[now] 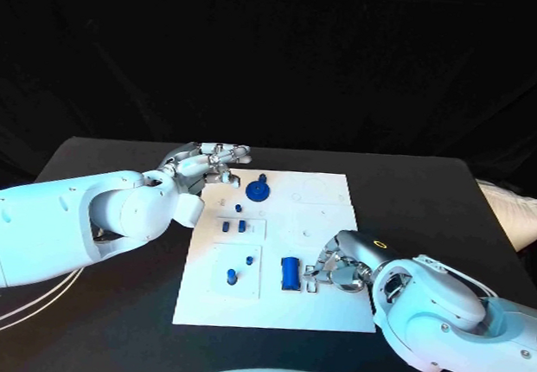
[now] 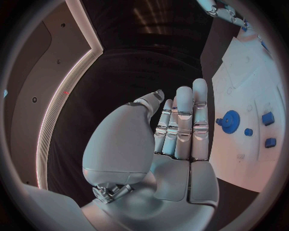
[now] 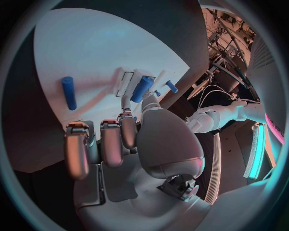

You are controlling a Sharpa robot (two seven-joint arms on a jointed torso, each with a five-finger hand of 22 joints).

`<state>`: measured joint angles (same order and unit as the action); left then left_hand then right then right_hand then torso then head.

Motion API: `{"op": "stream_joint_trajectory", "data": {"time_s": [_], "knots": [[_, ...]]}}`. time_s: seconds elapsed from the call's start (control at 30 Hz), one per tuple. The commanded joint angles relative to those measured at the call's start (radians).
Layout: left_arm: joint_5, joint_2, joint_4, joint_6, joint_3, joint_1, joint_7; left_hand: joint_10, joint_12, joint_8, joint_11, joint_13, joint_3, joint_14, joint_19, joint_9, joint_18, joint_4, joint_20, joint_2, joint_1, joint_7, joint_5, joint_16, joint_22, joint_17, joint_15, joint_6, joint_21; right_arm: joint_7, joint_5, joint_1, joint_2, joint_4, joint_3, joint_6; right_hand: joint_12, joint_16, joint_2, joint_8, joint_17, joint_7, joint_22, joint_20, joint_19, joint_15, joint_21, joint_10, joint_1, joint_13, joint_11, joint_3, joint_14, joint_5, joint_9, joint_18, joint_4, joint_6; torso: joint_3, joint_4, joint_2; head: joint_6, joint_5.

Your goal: Assemble the parts on the task board

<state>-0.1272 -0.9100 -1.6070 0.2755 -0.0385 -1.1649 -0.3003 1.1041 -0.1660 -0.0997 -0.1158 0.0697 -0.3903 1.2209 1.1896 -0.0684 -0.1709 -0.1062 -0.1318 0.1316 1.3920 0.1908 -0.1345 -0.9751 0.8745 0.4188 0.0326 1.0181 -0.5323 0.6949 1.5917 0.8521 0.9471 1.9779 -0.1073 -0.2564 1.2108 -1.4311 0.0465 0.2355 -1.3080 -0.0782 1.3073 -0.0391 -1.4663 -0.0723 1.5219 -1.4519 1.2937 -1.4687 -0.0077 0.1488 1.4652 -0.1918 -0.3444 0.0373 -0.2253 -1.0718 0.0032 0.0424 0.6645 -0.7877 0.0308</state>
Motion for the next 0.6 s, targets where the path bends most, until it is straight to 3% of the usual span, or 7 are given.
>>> {"op": "stream_joint_trajectory", "data": {"time_s": [0.03,0.2,0.3,0.4,0.5,0.6], "knots": [[-0.003,-0.001,-0.002,-0.012,0.001,0.000,-0.006,-0.009,-0.007,-0.006,-0.001,-0.001,0.002,-0.005,0.003,0.000,-0.011,0.005,0.005,-0.004,0.001,-0.001,-0.005,-0.007,-0.001,-0.001,-0.005,-0.004,0.002,-0.008,-0.104,0.013,0.042,0.024,-0.003,-0.063,-0.012,0.003,-0.016,-0.011,-0.003,-0.002,0.192,-0.009,-0.046,0.008,-0.005,0.004,-0.024,0.141,0.009,0.014,0.059,-0.043,0.002,-0.015,-0.019,0.010,-0.0003,0.0021,-0.001,0.003,-0.007],[-0.003,-0.001,-0.003,-0.011,0.001,0.000,-0.006,-0.009,-0.007,-0.006,-0.001,-0.001,0.002,-0.005,0.003,0.000,-0.011,0.005,0.005,-0.004,0.001,-0.001,-0.005,-0.007,-0.001,-0.001,-0.005,-0.004,0.002,-0.006,-0.153,0.031,0.124,0.049,-0.005,-0.053,-0.024,0.003,-0.024,-0.020,-0.003,-0.004,0.190,-0.011,-0.044,0.010,-0.007,0.008,-0.028,0.147,0.011,0.030,0.059,-0.074,0.006,-0.014,-0.034,0.016,0.0006,0.0053,-0.001,0.004,-0.013],[-0.003,-0.001,-0.002,-0.011,0.001,0.000,-0.006,-0.009,-0.007,-0.006,-0.001,-0.001,0.002,-0.005,0.003,0.000,-0.011,0.005,0.005,-0.004,0.001,-0.001,-0.005,-0.007,-0.001,-0.001,-0.005,-0.004,0.002,0.003,-0.106,0.034,0.154,0.046,-0.005,-0.030,-0.034,0.004,-0.007,-0.036,-0.003,-0.010,0.190,-0.012,-0.044,0.011,-0.007,0.013,0.036,0.151,0.014,0.007,0.059,-0.101,0.015,-0.014,-0.006,0.029,0.0013,0.0078,-0.001,0.005,-0.015],[-0.003,0.000,-0.002,-0.012,0.001,0.000,-0.006,-0.009,-0.007,-0.006,-0.001,-0.001,0.002,-0.005,0.003,0.000,-0.011,0.005,0.005,-0.004,0.001,-0.001,-0.005,-0.007,-0.001,-0.001,-0.005,-0.004,0.002,0.014,-0.025,0.034,0.172,0.041,-0.004,-0.005,-0.045,0.004,-0.008,-0.049,-0.003,-0.016,0.189,-0.015,-0.043,0.016,-0.008,0.017,0.059,0.156,0.019,0.003,0.058,-0.093,0.026,-0.014,0.005,0.037,0.0023,0.0098,-0.001,0.005,-0.019],[-0.003,0.001,-0.001,-0.012,0.001,0.000,-0.006,-0.009,-0.007,-0.006,-0.001,-0.001,0.002,-0.005,0.003,0.000,-0.011,0.005,0.005,-0.004,0.001,-0.001,-0.005,-0.007,-0.001,-0.001,-0.005,-0.004,0.002,0.021,0.028,0.033,0.182,0.033,-0.004,0.009,-0.052,0.004,-0.007,-0.059,-0.004,-0.020,0.190,-0.018,-0.044,0.019,-0.008,0.019,0.068,0.159,0.022,0.001,0.058,-0.061,0.036,-0.014,0.004,0.039,0.0021,0.0088,-0.001,0.006,-0.022],[-0.003,0.001,-0.001,-0.013,0.001,0.000,-0.006,-0.009,-0.007,-0.006,-0.001,-0.001,0.002,-0.005,0.003,0.000,-0.011,0.005,0.005,-0.004,0.001,-0.001,-0.005,-0.007,-0.001,-0.001,-0.005,-0.004,0.002,0.024,0.053,0.031,0.185,0.023,-0.003,0.014,-0.052,0.004,-0.007,-0.061,-0.004,-0.020,0.190,-0.019,-0.044,0.019,-0.008,0.019,0.068,0.159,0.023,0.001,0.058,-0.057,0.038,-0.014,0.003,0.038,0.0021,0.0067,-0.001,0.006,-0.024]]}}
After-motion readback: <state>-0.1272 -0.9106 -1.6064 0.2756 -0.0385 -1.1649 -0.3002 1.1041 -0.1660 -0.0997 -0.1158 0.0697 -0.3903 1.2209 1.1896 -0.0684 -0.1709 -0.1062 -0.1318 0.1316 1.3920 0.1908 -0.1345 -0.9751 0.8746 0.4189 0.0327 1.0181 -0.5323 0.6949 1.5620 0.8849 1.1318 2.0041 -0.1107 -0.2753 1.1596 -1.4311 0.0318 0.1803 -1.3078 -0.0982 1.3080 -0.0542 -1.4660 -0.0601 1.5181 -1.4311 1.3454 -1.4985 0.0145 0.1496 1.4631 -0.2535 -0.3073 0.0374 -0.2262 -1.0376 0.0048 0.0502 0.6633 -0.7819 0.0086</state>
